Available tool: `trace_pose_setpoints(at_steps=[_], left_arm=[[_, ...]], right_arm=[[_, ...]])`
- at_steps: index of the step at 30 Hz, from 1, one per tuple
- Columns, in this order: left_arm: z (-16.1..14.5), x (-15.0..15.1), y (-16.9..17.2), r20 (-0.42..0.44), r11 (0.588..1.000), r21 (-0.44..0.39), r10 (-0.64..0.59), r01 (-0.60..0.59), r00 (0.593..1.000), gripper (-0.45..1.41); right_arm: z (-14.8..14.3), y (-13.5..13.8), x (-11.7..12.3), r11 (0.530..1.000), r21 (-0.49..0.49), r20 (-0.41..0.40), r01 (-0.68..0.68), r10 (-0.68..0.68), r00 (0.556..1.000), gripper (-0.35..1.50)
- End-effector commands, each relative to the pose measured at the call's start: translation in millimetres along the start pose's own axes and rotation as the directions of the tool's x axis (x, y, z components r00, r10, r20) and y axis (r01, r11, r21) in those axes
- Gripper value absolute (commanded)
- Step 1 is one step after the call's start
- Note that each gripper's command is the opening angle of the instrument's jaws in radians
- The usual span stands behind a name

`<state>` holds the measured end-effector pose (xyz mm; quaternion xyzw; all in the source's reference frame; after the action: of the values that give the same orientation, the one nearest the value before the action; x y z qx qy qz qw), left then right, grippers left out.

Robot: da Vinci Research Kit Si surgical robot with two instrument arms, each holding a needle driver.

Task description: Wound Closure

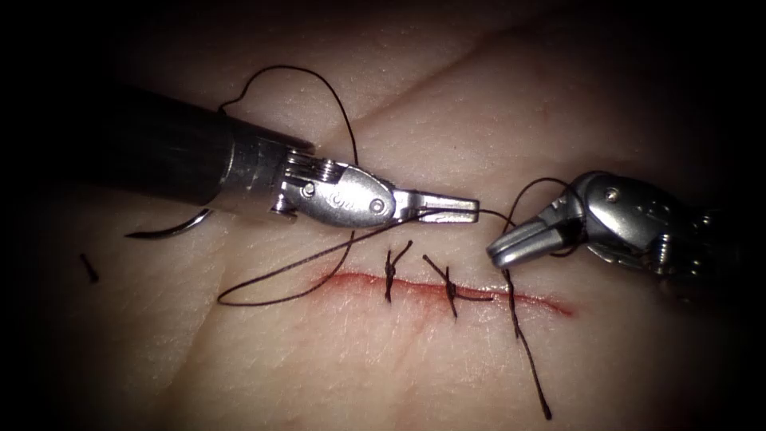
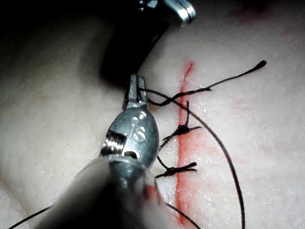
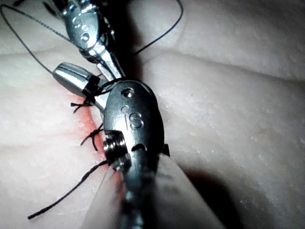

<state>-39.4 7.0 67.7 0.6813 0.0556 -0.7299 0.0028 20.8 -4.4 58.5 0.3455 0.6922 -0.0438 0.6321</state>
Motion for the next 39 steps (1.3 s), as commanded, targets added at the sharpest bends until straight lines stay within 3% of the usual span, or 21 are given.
trace_pose_setpoints(at_steps=[1, 6, 9, 16, 20, 23, 26, 39], left_arm=[[0.8, -0.4, -0.1, -0.003, 1.000, -0.004, 0.000, 0.000, 1.000, -0.45], [2.0, -0.5, -0.7, 0.002, 1.000, -0.007, -0.002, 0.002, 1.000, -0.45], [2.6, -0.3, -0.6, 0.001, 1.000, -0.009, -0.001, 0.002, 1.000, -0.45], [2.1, 0.1, 0.0, -0.002, 1.000, -0.020, -0.001, 0.001, 1.000, -0.45], [1.4, 0.3, 0.4, -0.002, 1.000, -0.024, 0.000, 0.000, 1.000, -0.45], [1.2, 0.5, 0.7, -0.002, 1.000, -0.026, -0.001, 0.000, 1.000, -0.45], [1.1, 0.7, 0.9, -0.002, 1.000, -0.027, -0.001, 0.001, 1.000, -0.45], [0.8, 1.1, 1.6, -0.003, 1.000, -0.031, 0.001, -0.001, 1.000, -0.45]], right_arm=[[0.6, 0.0, -0.8, 0.999, 0.038, 0.051, 0.012, -0.014, 0.999, -0.35], [1.4, -0.7, -1.8, 0.985, 0.166, 0.198, 0.047, -0.080, 0.977, -0.35], [1.8, -1.1, -2.5, 0.966, 0.255, 0.330, 0.046, -0.132, 0.935, -0.35], [3.2, -3.1, -4.1, 0.926, 0.378, 0.457, 0.014, -0.200, 0.867, -0.33], [3.9, -5.9, -5.4, 0.884, 0.468, 0.493, 0.002, -0.263, 0.829, -0.06], [3.8, -7.3, -5.9, 0.873, 0.486, 0.523, -0.026, -0.267, 0.809, 0.04], [3.6, -8.0, -6.2, 0.872, 0.488, 0.539, -0.042, -0.263, 0.800, 0.31], [2.5, -9.8, -6.6, 0.854, 0.511, 0.603, -0.097, -0.276, 0.749, 0.66]])
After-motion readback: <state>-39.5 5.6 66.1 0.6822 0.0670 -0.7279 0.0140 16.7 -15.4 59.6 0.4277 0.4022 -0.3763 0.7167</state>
